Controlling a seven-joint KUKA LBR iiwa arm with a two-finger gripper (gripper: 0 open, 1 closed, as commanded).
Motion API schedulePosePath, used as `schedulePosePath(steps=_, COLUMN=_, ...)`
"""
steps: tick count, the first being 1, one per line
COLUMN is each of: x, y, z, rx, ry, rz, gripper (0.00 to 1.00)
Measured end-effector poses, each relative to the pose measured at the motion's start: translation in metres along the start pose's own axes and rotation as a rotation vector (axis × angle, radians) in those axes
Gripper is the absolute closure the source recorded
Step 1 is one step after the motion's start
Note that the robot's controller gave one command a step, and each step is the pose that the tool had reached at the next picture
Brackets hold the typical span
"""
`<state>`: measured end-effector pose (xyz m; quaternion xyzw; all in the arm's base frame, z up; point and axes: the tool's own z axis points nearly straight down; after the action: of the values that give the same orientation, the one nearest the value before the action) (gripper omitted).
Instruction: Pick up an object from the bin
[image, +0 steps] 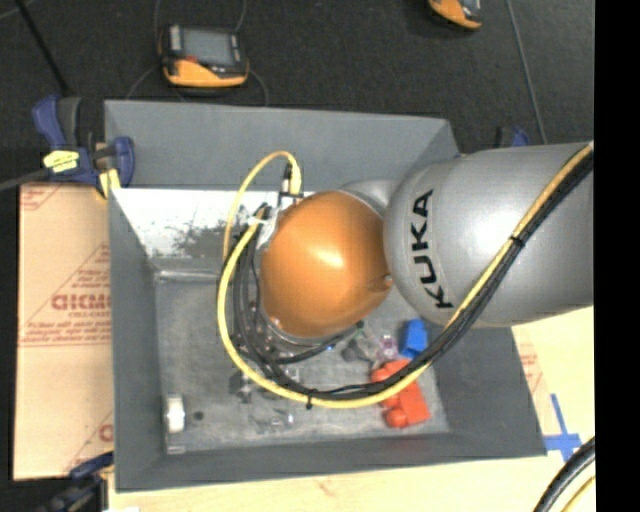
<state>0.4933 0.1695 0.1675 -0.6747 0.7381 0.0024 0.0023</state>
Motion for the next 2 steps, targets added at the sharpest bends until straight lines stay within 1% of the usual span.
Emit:
schedulePosePath(steps=1, x=-0.011, y=-0.003, z=0.015, rx=-0.002, ry=0.003, rz=-0.629, gripper=1.0)
schedulePosePath(steps=2, x=-0.02, y=-0.017, z=-0.051, rx=0.004, ry=0.004, rz=-0.64, gripper=1.0)
